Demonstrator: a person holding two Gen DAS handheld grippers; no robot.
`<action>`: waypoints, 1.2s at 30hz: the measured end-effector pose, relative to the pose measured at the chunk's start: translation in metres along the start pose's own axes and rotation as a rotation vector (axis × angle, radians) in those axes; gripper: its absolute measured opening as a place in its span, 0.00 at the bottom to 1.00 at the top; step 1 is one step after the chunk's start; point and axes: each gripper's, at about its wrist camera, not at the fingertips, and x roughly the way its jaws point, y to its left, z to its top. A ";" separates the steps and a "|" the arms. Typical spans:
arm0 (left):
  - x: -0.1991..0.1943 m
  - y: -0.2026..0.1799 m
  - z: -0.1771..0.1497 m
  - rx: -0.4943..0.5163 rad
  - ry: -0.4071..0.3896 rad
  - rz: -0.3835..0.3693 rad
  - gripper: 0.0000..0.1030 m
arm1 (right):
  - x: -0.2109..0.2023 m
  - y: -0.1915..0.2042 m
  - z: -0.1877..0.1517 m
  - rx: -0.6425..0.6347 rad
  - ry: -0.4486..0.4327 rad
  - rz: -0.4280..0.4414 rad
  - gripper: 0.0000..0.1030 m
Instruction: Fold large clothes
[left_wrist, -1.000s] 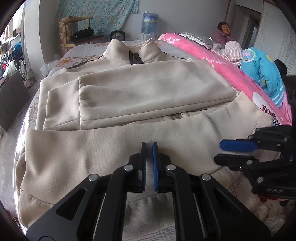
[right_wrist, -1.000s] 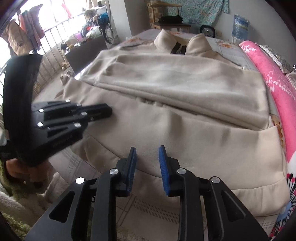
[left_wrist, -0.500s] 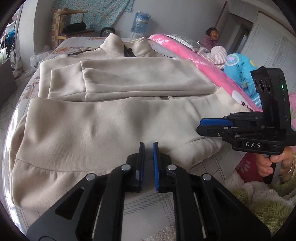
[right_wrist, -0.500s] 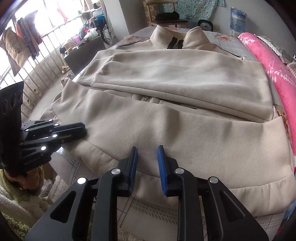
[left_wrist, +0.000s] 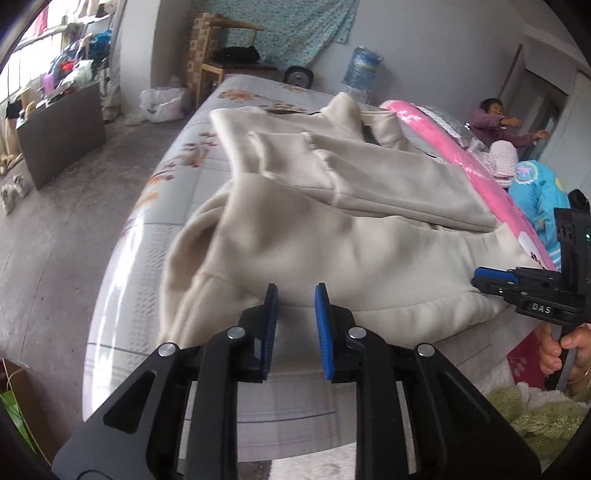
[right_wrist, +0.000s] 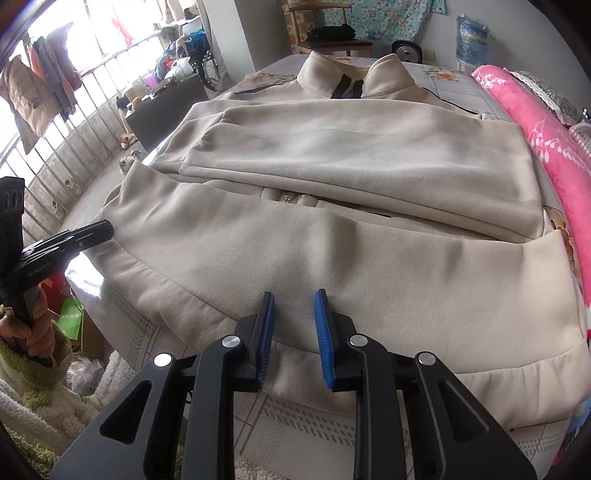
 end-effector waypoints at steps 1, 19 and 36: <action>-0.001 0.013 -0.001 -0.045 -0.001 -0.026 0.08 | 0.000 0.000 0.000 0.001 0.000 0.001 0.21; 0.021 -0.010 0.029 0.064 0.000 0.212 0.20 | -0.003 -0.004 -0.003 0.017 -0.011 0.012 0.21; 0.017 -0.078 0.011 0.149 0.051 0.002 0.27 | -0.005 0.029 0.000 -0.092 -0.011 0.050 0.38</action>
